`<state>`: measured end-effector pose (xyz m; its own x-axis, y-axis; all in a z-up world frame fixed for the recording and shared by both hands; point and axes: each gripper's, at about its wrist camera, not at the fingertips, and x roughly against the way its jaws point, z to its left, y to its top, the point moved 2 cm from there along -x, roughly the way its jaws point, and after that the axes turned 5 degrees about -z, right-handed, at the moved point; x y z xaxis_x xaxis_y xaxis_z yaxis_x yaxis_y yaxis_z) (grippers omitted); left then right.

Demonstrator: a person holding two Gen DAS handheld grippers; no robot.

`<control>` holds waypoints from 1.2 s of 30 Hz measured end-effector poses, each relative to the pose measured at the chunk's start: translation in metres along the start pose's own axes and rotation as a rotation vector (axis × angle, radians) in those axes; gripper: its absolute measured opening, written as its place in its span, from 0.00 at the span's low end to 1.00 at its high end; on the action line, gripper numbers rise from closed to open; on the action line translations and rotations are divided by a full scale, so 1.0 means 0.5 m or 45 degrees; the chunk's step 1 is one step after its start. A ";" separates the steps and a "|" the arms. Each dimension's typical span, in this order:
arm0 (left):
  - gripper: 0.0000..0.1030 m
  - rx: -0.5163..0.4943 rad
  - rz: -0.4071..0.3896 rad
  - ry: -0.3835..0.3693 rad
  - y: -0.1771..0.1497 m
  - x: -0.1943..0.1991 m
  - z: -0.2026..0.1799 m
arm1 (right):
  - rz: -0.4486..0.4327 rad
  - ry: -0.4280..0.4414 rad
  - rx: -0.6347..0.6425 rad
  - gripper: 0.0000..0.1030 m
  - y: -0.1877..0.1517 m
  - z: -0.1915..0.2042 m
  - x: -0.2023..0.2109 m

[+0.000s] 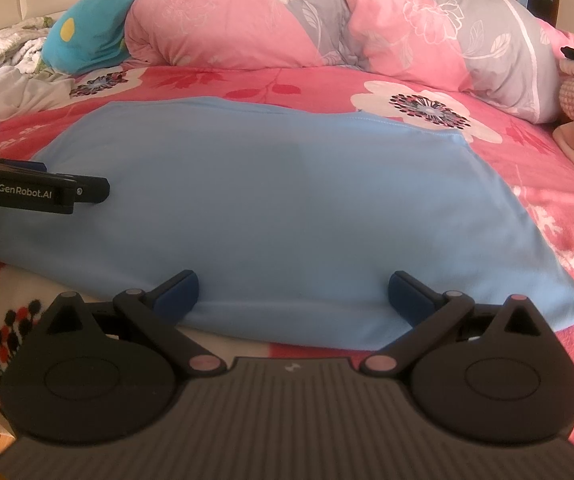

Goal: Fold clothes

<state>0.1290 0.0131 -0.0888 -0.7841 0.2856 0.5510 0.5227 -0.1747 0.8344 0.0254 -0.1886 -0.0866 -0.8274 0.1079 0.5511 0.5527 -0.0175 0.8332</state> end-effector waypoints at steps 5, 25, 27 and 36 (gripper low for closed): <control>1.00 -0.001 0.001 -0.001 0.000 0.000 0.000 | 0.000 -0.004 0.000 0.99 -0.001 0.000 0.001; 1.00 -0.017 -0.003 0.002 0.001 0.003 -0.001 | -0.008 -0.010 -0.003 0.99 -0.002 0.001 0.002; 1.00 -0.018 -0.004 0.003 0.001 0.004 0.000 | -0.010 -0.012 -0.005 0.99 -0.003 0.001 0.002; 1.00 -0.031 -0.027 0.005 -0.014 0.050 -0.006 | -0.013 -0.001 -0.008 0.99 -0.006 0.000 0.022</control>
<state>0.1047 0.0187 -0.0806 -0.7961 0.2861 0.5332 0.4978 -0.1912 0.8459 0.0144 -0.1873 -0.0829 -0.8331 0.1090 0.5424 0.5434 -0.0223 0.8392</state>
